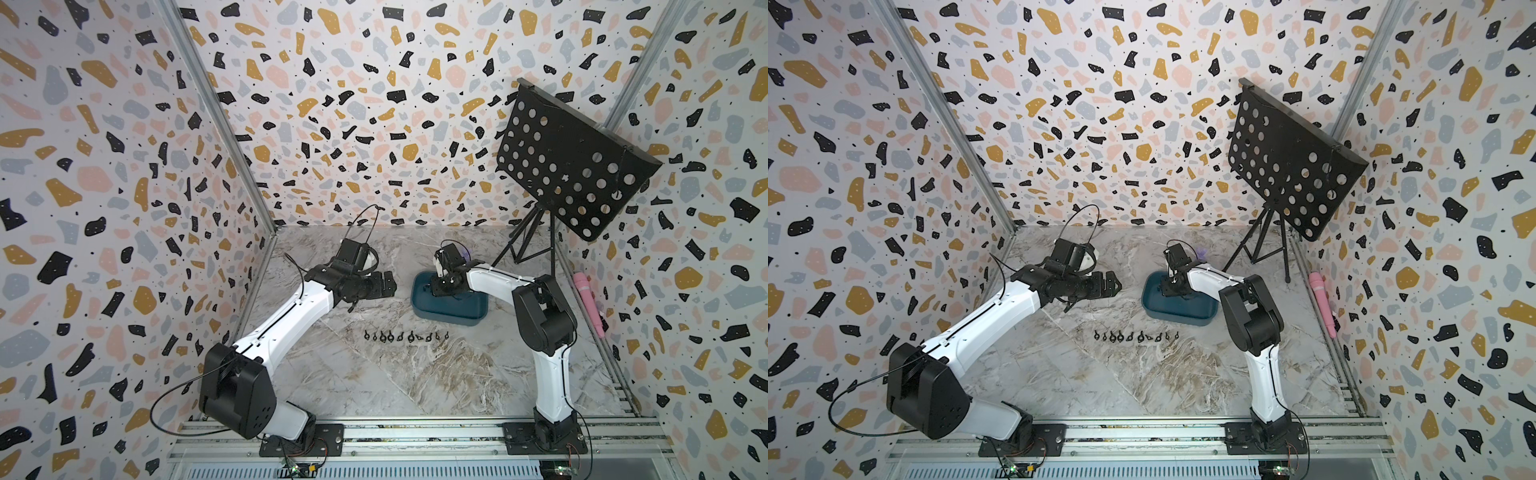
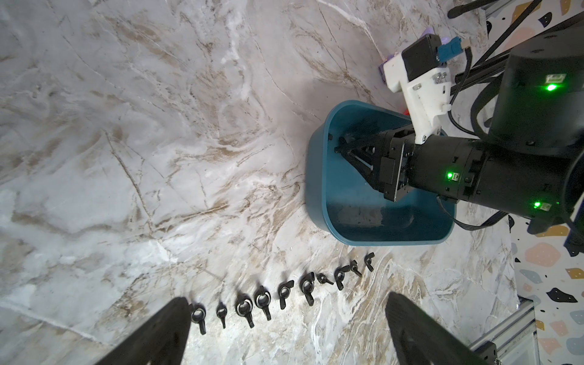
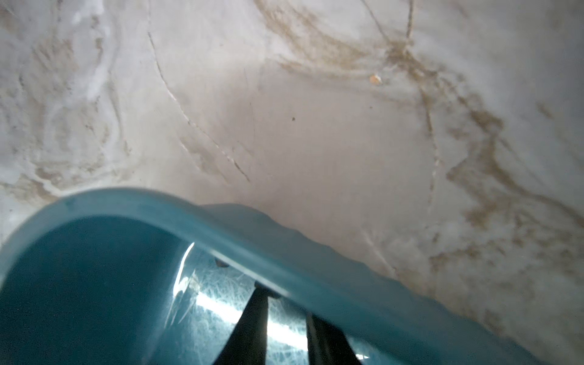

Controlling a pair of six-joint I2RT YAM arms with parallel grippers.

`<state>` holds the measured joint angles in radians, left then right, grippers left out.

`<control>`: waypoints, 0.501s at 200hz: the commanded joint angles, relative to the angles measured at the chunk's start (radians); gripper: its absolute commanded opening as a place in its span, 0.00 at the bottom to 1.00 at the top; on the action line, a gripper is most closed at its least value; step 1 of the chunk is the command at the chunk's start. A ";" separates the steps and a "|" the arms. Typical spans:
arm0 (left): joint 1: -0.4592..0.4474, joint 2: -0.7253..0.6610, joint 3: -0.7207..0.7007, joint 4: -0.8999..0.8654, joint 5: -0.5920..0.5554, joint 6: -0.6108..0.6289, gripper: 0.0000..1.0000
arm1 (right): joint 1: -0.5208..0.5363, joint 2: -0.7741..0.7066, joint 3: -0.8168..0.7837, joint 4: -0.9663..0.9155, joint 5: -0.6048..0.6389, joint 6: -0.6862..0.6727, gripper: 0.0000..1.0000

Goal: Take out the wing nut from the storage box
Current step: Pick up the wing nut from the storage box.

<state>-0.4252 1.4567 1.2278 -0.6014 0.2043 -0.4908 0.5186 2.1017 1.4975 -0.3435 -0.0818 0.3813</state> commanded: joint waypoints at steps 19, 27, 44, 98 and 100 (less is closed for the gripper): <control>0.008 -0.016 0.001 0.012 -0.002 0.010 1.00 | 0.003 0.003 0.037 -0.008 0.008 0.017 0.31; 0.008 -0.016 0.002 0.012 -0.001 0.009 1.00 | 0.004 0.007 0.038 -0.006 0.007 0.021 0.31; 0.007 -0.015 0.001 0.012 0.000 0.007 1.00 | 0.003 0.018 0.048 -0.007 0.004 0.025 0.31; 0.007 -0.015 -0.001 0.012 -0.003 0.011 1.00 | 0.003 0.043 0.057 -0.014 -0.001 0.037 0.25; 0.007 -0.015 -0.001 0.012 -0.002 0.010 1.00 | 0.003 0.043 0.057 -0.013 -0.002 0.038 0.25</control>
<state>-0.4252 1.4567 1.2278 -0.6014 0.2043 -0.4904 0.5186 2.1361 1.5291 -0.3412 -0.0826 0.4049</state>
